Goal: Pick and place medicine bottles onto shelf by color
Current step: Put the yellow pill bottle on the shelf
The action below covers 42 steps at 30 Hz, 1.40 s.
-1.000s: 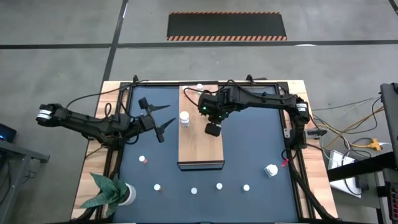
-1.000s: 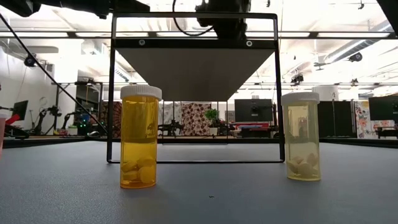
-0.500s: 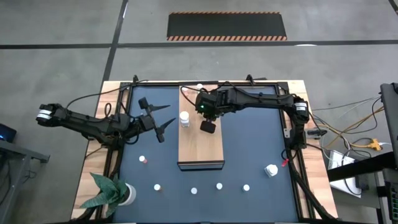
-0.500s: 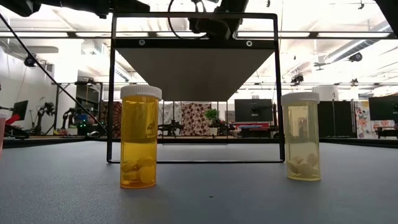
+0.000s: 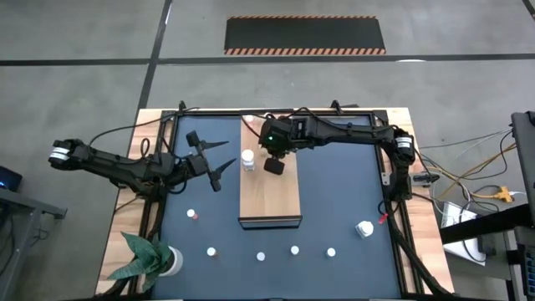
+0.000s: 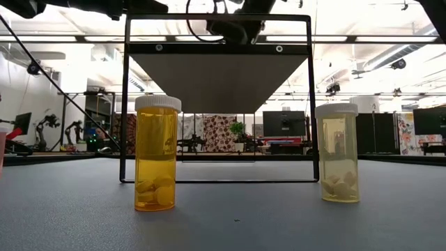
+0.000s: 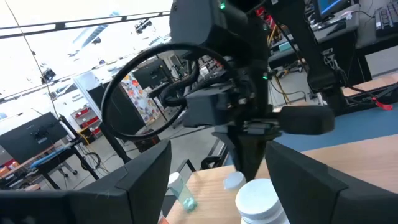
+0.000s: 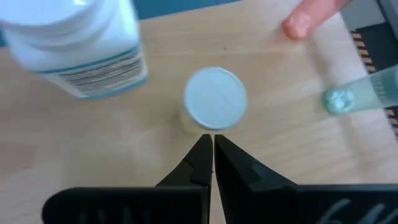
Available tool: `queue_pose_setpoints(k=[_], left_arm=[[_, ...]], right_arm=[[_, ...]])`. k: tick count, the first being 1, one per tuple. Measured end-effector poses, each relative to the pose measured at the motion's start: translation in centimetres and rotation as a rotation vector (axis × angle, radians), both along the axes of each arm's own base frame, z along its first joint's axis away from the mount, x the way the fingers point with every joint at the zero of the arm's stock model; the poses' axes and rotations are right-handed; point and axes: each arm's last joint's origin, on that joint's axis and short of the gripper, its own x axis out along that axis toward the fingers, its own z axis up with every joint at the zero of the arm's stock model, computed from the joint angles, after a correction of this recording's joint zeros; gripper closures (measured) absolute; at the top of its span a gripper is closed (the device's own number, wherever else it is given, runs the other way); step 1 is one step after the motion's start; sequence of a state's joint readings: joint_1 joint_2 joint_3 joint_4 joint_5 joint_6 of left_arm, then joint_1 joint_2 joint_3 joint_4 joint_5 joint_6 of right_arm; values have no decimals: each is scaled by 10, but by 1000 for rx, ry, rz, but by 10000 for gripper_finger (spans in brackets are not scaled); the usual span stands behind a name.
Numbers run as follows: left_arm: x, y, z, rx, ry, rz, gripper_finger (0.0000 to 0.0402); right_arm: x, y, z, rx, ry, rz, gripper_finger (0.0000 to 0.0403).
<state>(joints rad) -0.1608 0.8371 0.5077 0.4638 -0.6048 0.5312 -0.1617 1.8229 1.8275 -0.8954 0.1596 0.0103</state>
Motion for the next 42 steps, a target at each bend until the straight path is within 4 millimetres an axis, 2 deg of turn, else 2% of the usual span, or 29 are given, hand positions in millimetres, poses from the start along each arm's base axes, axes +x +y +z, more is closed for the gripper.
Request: queue_pose_setpoints(k=[6, 14, 27, 34, 38, 42], left_arm=[[0, 0, 0, 0, 1, 0, 158], [0, 0, 0, 0, 0, 0, 158], [0, 0, -1, 0, 4, 0, 158], [3, 0, -6, 4, 27, 0, 158], [2, 0, -6, 4, 27, 1, 158], [1, 0, -5, 3, 21, 1, 158]], right_arm=[[-2, 0, -2, 5, 26, 1, 394], [10, -8, 1, -36, -86, 16, 394], [0, -7, -3, -10, 14, 4, 394], [-3, -7, 11, -45, -41, 56, 394], [5, -7, 11, -17, -118, 132, 373], [8, -9, 3, -31, -138, 162, 318]])
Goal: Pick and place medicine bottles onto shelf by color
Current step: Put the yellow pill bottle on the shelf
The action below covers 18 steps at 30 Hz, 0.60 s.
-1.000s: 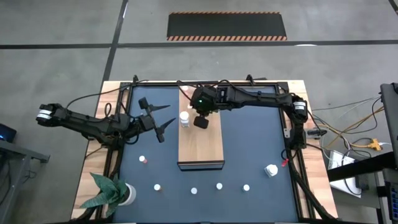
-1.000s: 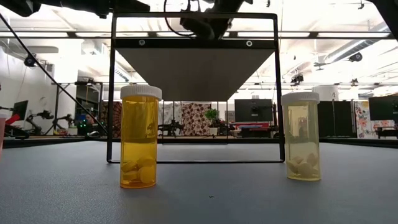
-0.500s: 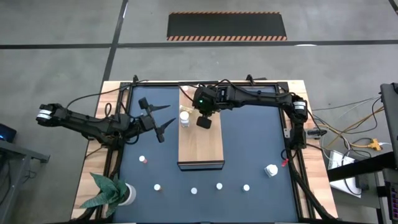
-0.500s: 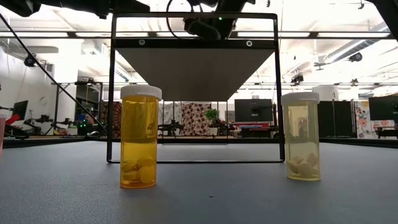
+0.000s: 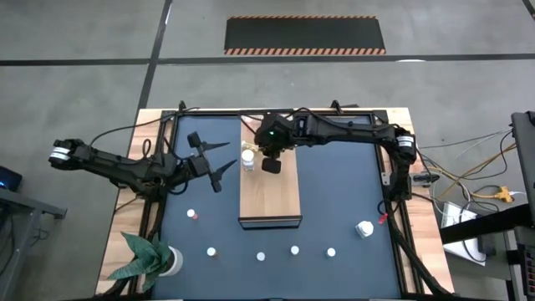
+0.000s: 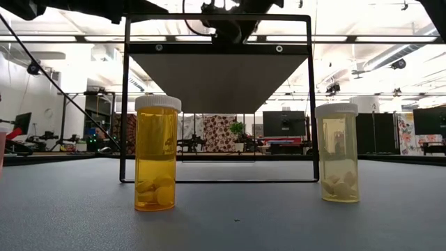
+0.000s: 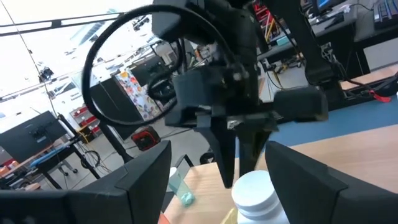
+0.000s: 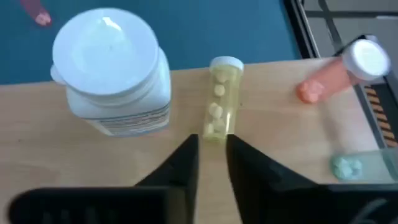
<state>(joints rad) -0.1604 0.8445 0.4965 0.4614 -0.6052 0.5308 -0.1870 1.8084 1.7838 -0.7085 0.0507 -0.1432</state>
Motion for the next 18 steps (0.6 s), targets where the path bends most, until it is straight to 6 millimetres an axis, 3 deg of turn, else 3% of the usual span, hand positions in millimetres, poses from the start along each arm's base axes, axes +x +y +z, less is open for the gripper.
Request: queue_pose_setpoints(k=[9, 14, 18], left_arm=[[0, 0, 0, 0, 1, 0, 158], [0, 0, 0, 0, -1, 0, 158], [0, 0, 0, 1, 0, 0, 158]], right_arm=[[3, -11, -22, -19, -50, -13, 185], [5, -14, -32, -20, -77, -16, 153], [5, -14, -38, -14, -90, -25, 151]])
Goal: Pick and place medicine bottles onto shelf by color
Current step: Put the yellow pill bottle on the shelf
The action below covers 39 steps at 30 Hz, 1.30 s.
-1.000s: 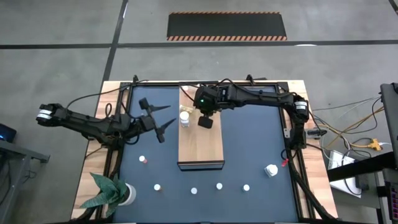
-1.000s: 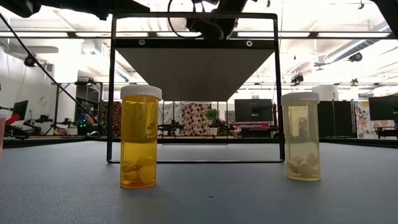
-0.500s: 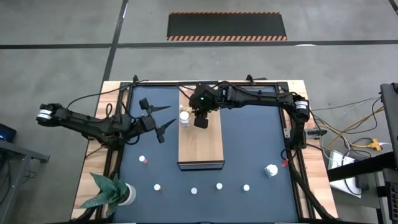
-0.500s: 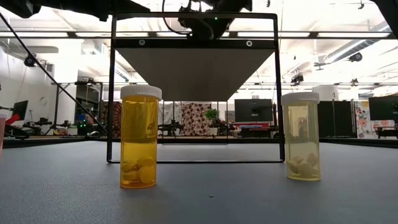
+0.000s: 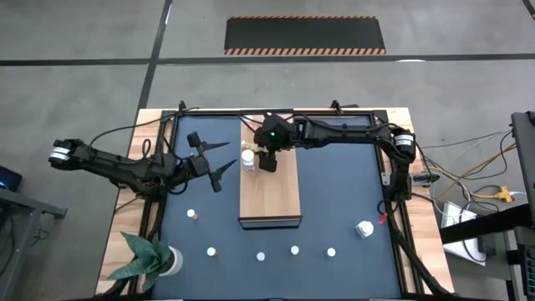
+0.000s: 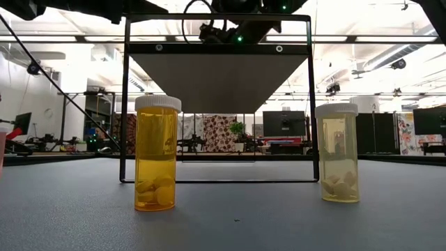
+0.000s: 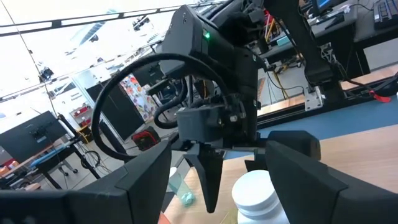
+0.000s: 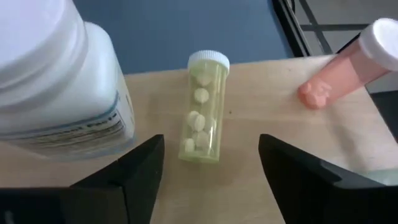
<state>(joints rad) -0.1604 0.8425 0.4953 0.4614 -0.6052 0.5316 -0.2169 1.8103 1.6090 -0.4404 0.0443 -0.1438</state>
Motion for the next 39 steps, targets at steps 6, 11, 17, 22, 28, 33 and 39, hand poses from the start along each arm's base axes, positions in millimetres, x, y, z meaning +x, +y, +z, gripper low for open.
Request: queue_pose_setpoints(k=[6, 11, 17, 22, 28, 33, 39], left_arm=[[0, 0, 0, 0, 0, 0, 158], [0, 0, 0, 0, -1, 0, 158], [0, 0, 0, 1, -1, 0, 158], [0, 0, 0, 0, -1, 0, 158], [0, 0, 0, 0, -2, 0, 158], [-1, 0, 1, 0, -4, 0, 158], [-2, 0, 2, -1, -11, 0, 158]], right_arm=[[1, 0, -4, 0, -15, -3, 178], [1, 0, -4, 4, -18, -13, 214], [1, 0, -5, 22, -19, -30, 269], [1, 0, -5, 23, -18, -30, 310], [1, 0, -5, 22, -19, -31, 324], [-3, 1, 2, 18, -23, -31, 311], [-19, 4, 37, -9, -112, -24, 321]])
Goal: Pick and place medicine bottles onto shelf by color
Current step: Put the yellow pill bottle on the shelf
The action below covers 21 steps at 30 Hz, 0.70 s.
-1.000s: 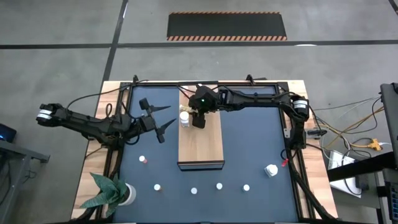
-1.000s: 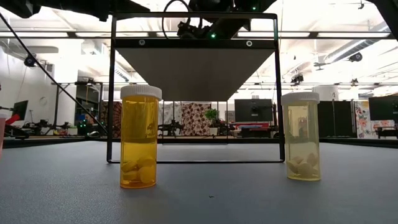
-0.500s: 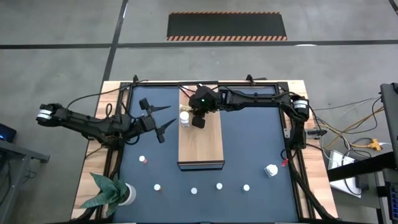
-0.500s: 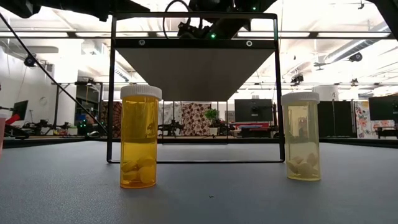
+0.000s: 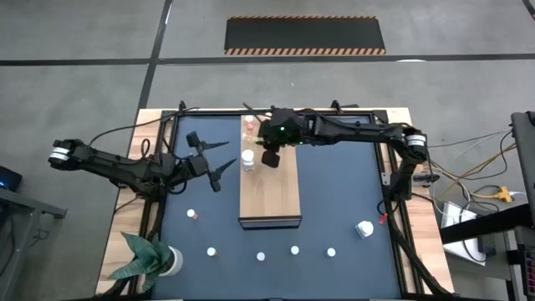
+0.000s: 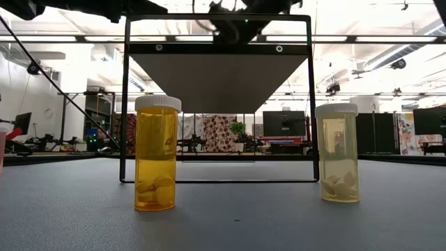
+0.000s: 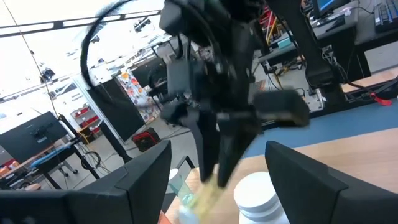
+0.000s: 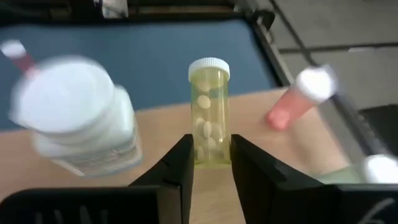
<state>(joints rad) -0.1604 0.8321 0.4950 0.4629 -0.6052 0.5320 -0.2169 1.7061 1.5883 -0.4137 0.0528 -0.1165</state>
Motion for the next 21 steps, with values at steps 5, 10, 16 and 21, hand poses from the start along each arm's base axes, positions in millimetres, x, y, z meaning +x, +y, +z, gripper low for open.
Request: queue_pose_setpoints(k=[5, 10, 16, 21], left_arm=[[0, 0, 4, -3, -12, 0, 158], [0, 0, 5, -5, -32, -12, 158], [0, -2, 8, -4, -62, -57, 158], [0, -2, 9, -1, -69, -84, 158]], right_arm=[[-17, 7, 25, -15, -58, 10, 332], [-44, 24, 39, -34, -175, 38, 342], [-85, 36, 27, 22, -241, 15, 360], [-100, 37, 4, 33, -178, 5, 344]])
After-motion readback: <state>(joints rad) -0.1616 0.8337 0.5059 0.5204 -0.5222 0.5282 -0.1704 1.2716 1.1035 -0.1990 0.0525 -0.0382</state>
